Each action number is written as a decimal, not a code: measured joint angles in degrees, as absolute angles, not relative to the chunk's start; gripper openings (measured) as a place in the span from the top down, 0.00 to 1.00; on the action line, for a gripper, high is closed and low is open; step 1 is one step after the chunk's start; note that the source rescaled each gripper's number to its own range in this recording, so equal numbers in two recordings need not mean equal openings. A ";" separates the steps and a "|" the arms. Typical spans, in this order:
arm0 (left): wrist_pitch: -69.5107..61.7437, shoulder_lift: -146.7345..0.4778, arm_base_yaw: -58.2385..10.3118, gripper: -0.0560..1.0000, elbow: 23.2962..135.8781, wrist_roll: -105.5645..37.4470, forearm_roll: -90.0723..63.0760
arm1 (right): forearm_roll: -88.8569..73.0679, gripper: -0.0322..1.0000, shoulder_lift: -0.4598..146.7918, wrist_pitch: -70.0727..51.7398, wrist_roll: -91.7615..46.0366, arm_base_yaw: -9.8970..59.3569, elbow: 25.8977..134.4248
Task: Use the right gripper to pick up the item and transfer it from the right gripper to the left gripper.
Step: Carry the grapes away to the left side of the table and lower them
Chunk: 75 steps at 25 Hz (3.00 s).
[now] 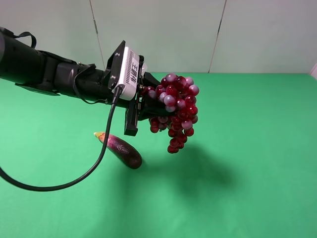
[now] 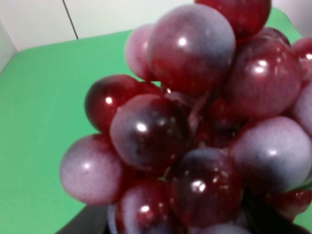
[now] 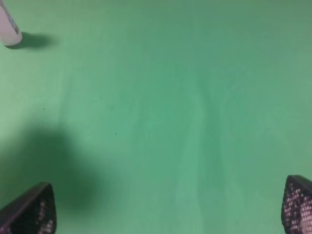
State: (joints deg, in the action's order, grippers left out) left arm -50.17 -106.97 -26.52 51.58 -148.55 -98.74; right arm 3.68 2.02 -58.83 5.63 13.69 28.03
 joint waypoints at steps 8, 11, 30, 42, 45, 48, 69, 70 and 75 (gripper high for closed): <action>-50.10 -106.97 -26.52 0.94 51.58 -148.55 -98.67 | 3.61 0.00 2.02 -58.83 5.63 12.42 28.03; -50.10 -106.97 -26.52 0.94 51.58 -148.66 -98.67 | 3.54 0.00 1.95 -58.77 5.63 9.21 28.03; -50.10 -106.97 -26.52 0.94 51.58 -148.93 -98.67 | 2.39 0.00 -0.30 -58.70 5.68 -1.37 28.03; -50.16 -106.97 -26.52 0.94 51.58 -148.99 -98.67 | 2.59 0.00 -0.30 -58.70 5.58 -1.37 28.03; -50.16 -106.97 -26.52 0.94 51.58 -148.99 -98.67 | 2.60 0.00 -0.30 -58.70 5.58 -1.37 28.03; -50.28 -106.97 -26.52 0.94 51.58 -148.99 -98.67 | 2.60 0.00 -0.30 -58.70 5.38 -1.37 28.03; -50.38 -106.97 -26.52 0.94 51.58 -148.73 -98.67 | 2.60 0.00 -0.30 -58.70 5.20 -1.37 28.03; -50.38 -106.97 -26.52 0.94 51.58 -148.32 -98.67 | 2.60 0.00 -0.30 -58.70 5.20 -1.37 28.03; -47.43 -104.86 -26.52 0.94 51.58 -143.36 -93.78 | 2.60 0.00 -0.30 -58.70 5.20 -1.37 28.03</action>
